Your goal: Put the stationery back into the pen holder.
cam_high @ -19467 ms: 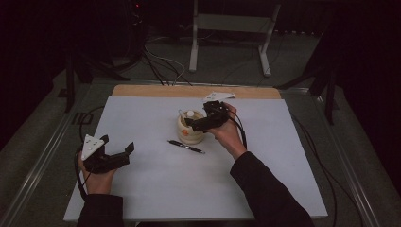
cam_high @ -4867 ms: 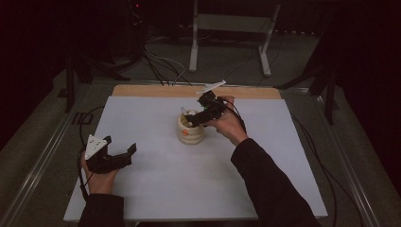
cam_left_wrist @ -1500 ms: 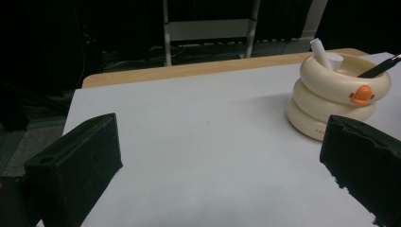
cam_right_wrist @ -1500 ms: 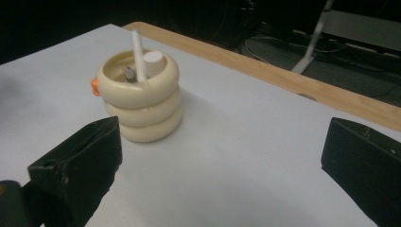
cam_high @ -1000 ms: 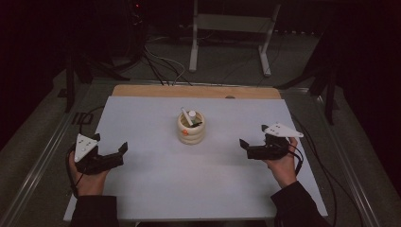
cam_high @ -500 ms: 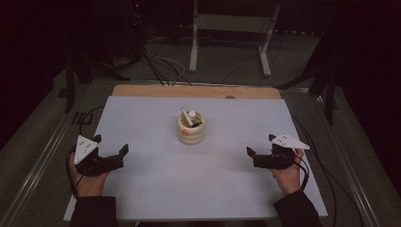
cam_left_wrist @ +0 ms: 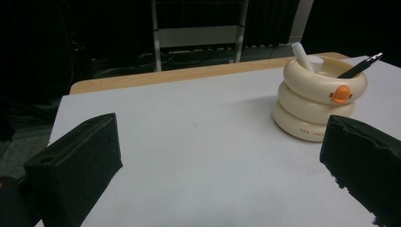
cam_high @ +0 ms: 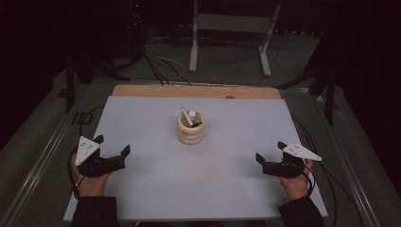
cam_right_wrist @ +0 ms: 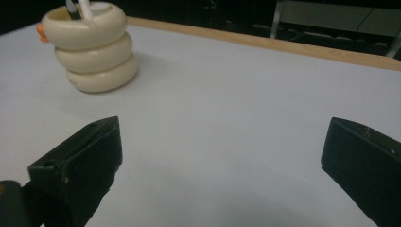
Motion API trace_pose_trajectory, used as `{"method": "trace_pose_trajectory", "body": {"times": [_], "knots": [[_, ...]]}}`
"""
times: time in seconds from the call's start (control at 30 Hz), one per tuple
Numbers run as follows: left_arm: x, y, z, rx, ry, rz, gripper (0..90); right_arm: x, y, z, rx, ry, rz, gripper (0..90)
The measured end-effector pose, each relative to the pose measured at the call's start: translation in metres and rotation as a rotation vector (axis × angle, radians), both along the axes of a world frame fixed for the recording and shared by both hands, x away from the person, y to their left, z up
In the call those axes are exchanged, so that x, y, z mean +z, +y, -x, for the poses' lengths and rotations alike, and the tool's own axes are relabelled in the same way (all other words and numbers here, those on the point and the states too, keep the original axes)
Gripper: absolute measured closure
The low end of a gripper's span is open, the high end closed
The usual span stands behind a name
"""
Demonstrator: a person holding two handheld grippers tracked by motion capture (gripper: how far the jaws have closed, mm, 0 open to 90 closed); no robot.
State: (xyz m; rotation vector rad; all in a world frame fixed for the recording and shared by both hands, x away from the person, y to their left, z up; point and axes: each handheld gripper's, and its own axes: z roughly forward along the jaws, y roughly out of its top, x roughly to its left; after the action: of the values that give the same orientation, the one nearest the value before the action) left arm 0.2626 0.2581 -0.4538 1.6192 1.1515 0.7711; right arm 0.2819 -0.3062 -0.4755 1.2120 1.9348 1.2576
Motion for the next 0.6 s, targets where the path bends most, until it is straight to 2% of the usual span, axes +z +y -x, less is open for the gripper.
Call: {"method": "trace_pose_trajectory", "body": {"times": [0.1, 0.17, 0.33, 0.6], "knots": [[-0.002, -0.001, -0.001, -0.012, 0.004, 0.001, 0.1, 0.004, -0.006, 0.004, -0.009, -0.030, -0.034, 0.0], [-0.004, -0.002, -0.001, -0.016, 0.009, 0.000, 0.1, 0.006, -0.009, 0.005, -0.018, -0.045, -0.034, 0.0], [-0.004, -0.003, 0.000, -0.017, 0.001, -0.005, 0.1, 0.003, -0.016, 0.004, -0.038, -0.044, -0.040, 0.0], [-0.008, -0.006, 0.000, -0.041, -0.006, 0.002, 0.1, 0.000, -0.015, 0.003, -0.029, -0.040, -0.035, 0.0]]}}
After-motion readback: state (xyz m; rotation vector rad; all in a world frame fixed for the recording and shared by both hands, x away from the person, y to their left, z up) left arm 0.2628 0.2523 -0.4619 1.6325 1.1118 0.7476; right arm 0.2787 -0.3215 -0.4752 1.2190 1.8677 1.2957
